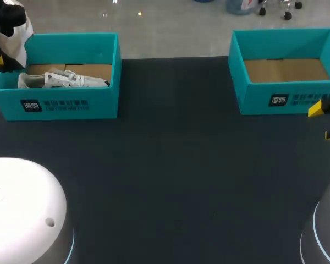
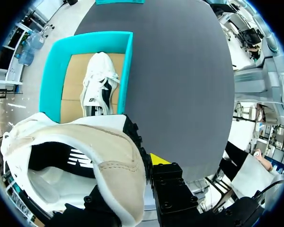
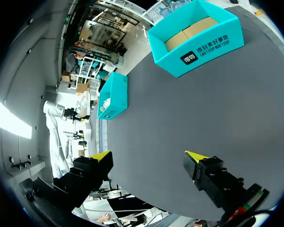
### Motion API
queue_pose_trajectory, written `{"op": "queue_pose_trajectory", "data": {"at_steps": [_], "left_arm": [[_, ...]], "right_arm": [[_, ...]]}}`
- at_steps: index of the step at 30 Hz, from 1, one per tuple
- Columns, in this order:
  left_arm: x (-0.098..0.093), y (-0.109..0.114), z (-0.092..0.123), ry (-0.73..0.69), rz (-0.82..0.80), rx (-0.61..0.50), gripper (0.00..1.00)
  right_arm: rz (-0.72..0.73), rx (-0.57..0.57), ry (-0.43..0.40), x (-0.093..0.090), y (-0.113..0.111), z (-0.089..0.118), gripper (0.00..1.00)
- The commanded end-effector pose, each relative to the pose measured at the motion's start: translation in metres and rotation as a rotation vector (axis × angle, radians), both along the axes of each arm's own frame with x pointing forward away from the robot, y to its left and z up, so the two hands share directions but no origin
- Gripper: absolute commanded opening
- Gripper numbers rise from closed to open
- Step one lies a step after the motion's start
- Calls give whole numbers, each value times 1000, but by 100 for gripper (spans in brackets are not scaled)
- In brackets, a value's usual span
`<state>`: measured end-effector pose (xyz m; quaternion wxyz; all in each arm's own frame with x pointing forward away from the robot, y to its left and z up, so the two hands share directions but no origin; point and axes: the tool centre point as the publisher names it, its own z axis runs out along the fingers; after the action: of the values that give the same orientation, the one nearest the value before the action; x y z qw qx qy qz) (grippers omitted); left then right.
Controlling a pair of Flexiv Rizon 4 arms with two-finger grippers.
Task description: Take the shoe out of the shoebox, open the shoe tongue, remove and reinsert the insole, then place the shoe into the shoebox
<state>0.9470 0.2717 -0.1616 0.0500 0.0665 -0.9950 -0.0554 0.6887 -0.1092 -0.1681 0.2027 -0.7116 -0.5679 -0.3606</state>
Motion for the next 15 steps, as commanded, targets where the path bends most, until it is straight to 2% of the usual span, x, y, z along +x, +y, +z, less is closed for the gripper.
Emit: {"op": "queue_pose_trajectory", "data": {"at_steps": [1,5,15], "left_arm": [[24,8,-2,61,20,-17,0],[37,8,-8,80,50,-26,0],[37,8,-8,80,50,-26,0]], "right_arm": [[-3,-2,0,-2,0,0,100],[-3,-2,0,-2,0,0,100],[-3,-2,0,-2,0,0,100]]}}
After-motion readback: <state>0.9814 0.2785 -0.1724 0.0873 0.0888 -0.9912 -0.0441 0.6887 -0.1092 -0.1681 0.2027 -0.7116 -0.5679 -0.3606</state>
